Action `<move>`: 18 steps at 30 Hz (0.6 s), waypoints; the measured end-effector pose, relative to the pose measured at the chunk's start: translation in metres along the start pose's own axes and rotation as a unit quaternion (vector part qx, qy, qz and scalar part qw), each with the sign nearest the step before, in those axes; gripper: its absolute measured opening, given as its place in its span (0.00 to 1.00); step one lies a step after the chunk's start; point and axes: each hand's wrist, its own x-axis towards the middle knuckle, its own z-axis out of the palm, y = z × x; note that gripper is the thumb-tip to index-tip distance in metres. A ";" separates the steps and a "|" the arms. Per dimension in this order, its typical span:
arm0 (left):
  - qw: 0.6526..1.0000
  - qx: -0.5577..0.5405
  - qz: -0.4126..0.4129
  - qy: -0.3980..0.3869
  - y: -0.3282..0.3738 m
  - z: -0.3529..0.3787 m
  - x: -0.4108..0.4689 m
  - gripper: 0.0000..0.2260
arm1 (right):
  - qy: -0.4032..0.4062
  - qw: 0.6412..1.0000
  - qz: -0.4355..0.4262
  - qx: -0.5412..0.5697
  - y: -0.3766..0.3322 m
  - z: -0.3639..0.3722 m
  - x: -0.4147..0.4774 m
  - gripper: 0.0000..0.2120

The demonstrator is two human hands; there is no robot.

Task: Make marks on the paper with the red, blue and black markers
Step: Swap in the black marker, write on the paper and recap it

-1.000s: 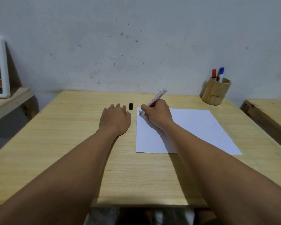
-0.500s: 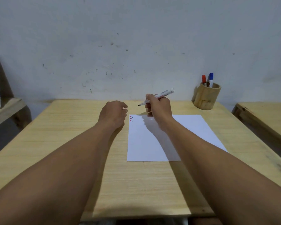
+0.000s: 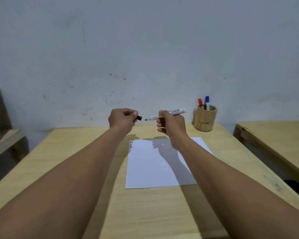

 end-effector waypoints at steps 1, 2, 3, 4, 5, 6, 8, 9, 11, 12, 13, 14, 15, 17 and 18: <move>1.000 -0.022 -0.008 -0.005 0.004 0.004 -0.001 0.08 | 0.002 1.000 -0.003 0.004 -0.004 -0.002 0.000 0.09; 0.999 -0.040 -0.016 -0.010 0.008 0.007 -0.003 0.07 | 0.004 1.000 -0.006 0.009 -0.008 -0.003 -0.001 0.08; 0.998 -0.054 -0.021 -0.015 0.012 0.011 -0.005 0.07 | 0.005 1.000 -0.010 0.015 -0.011 -0.005 -0.001 0.08; 0.998 -0.062 -0.023 -0.021 0.016 0.014 -0.007 0.07 | 0.006 1.000 -0.012 0.020 -0.014 -0.008 -0.001 0.07; 0.997 -0.068 -0.022 -0.027 0.020 0.017 -0.010 0.07 | 0.008 1.000 -0.016 0.025 -0.017 -0.010 -0.001 0.07; 0.997 -0.073 -0.021 -0.034 0.023 0.019 -0.011 0.07 | 0.011 0.999 -0.019 0.027 -0.020 -0.012 -0.001 0.07; 0.996 -0.078 -0.018 -0.042 0.027 0.023 -0.014 0.06 | 0.017 0.999 -0.025 0.028 -0.025 -0.018 -0.002 0.07; 0.996 -0.079 -0.018 -0.041 0.029 0.025 -0.014 0.06 | 0.016 0.999 -0.026 0.028 -0.027 -0.021 -0.002 0.07; 0.996 -0.081 -0.021 -0.040 0.032 0.030 -0.015 0.05 | 0.007 0.999 -0.028 0.026 -0.031 -0.026 -0.004 0.07; 0.995 -0.085 -0.024 -0.046 0.034 0.032 -0.017 0.05 | 0.002 0.999 -0.030 0.025 -0.033 -0.029 -0.005 0.07; 0.994 -0.093 -0.028 -0.055 0.036 0.036 -0.018 0.04 | -0.002 0.999 -0.032 0.026 -0.034 -0.030 -0.005 0.07; 0.992 -0.101 -0.033 -0.065 0.039 0.039 -0.021 0.04 | -0.005 0.999 -0.035 0.028 -0.036 -0.032 -0.006 0.06; 0.990 -0.110 -0.039 -0.073 0.041 0.043 -0.022 0.04 | -0.007 0.999 -0.038 0.030 -0.037 -0.034 -0.007 0.05; 0.986 -0.134 -0.056 -0.077 0.045 0.049 -0.024 0.03 | -0.017 0.998 -0.041 0.034 -0.040 -0.040 -0.007 0.04; 0.984 -0.148 -0.065 -0.076 0.046 0.051 -0.024 0.03 | -0.022 0.998 -0.040 0.033 -0.042 -0.043 -0.007 0.05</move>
